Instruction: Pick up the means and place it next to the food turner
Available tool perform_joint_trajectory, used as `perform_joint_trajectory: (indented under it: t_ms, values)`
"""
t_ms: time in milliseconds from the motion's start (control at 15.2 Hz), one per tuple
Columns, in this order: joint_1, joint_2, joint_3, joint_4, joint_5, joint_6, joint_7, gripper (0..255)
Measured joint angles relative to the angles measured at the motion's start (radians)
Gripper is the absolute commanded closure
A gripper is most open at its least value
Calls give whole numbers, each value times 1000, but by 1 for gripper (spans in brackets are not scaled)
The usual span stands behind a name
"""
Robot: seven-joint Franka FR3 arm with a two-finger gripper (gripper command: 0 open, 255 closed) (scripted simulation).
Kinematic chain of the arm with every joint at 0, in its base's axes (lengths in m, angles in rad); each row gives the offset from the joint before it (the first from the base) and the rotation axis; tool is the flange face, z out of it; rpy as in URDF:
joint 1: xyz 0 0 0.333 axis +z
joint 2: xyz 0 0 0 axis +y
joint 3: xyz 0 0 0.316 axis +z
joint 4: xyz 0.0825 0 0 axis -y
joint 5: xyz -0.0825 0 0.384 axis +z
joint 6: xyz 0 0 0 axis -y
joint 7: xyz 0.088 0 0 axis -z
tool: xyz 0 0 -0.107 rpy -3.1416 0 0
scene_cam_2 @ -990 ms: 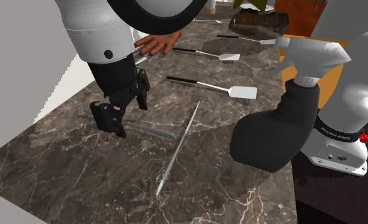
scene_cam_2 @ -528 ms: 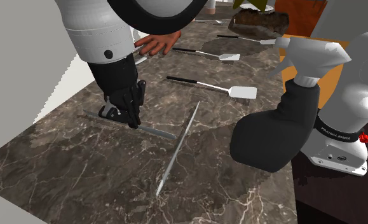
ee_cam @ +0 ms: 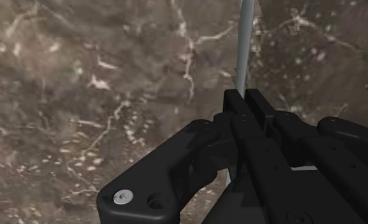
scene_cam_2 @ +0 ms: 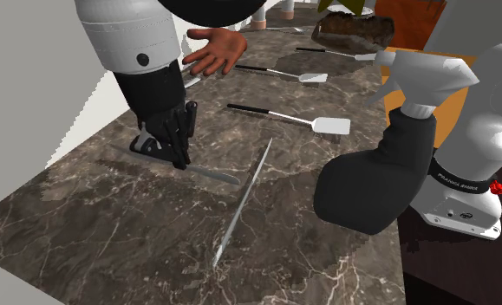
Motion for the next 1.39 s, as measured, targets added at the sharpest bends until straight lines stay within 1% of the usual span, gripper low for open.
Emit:
perform_joint_trajectory:
  t_ms: [330,990,1122,1386]
  values:
    - [-3,-21,3,38,10,-58,-6,255]
    - [3,-35,9,157,17,-188,-7,255]
    - [-21,-71,2,118,32,-184,-37,255]
    - [-85,-148,-27,28,63,-166,-130,255]
